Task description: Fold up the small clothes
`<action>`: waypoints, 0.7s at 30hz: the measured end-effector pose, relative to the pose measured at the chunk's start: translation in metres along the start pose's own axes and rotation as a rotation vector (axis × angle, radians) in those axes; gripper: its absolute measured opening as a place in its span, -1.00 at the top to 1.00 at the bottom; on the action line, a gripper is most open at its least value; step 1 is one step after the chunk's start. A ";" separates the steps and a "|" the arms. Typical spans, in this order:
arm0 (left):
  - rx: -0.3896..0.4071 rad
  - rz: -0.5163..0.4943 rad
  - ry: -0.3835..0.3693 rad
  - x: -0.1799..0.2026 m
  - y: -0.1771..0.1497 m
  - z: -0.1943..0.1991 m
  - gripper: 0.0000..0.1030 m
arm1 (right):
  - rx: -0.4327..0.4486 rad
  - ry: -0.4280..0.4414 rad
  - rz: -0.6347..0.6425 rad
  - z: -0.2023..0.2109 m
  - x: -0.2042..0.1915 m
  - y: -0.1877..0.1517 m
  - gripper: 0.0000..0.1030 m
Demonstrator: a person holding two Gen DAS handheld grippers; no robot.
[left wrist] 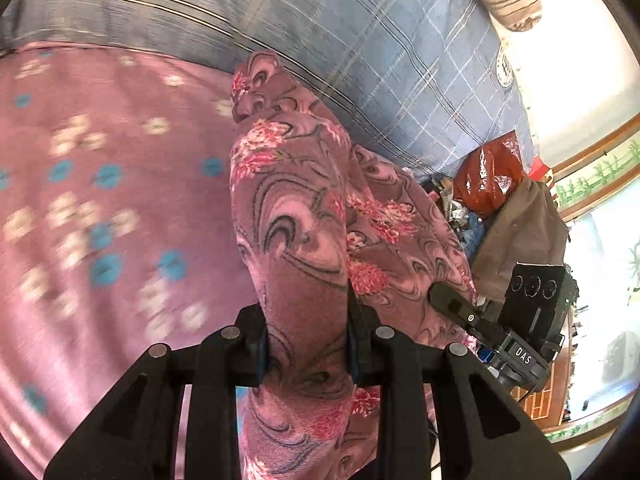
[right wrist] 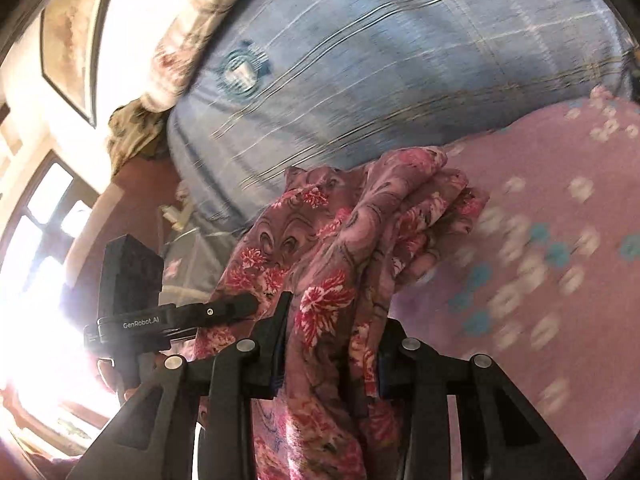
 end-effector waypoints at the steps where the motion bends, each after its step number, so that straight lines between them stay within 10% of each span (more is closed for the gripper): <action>1: 0.006 0.002 0.015 -0.005 -0.006 0.007 0.50 | -0.005 0.018 -0.003 -0.003 -0.005 -0.007 0.33; 8: -0.068 0.093 0.158 -0.065 -0.049 -0.010 0.29 | -0.157 -0.041 -0.004 -0.056 -0.007 -0.072 0.23; 12: -0.043 0.134 0.117 -0.073 -0.053 -0.005 0.20 | -0.162 -0.084 0.013 -0.052 -0.005 -0.083 0.10; 21: 0.111 0.005 0.131 -0.032 -0.032 0.024 -0.02 | 0.061 -0.143 0.176 0.000 -0.041 -0.052 0.09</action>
Point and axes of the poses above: each gripper's, at about its wrist camera, not at the fingertips, and z roughly against the way its jaws point, x to its right, y to its top, the point moved 1 cm from there along -z, roughly the way its jaws point, and after that the axes turned 2 degrees about x, right-handed, at the moved point
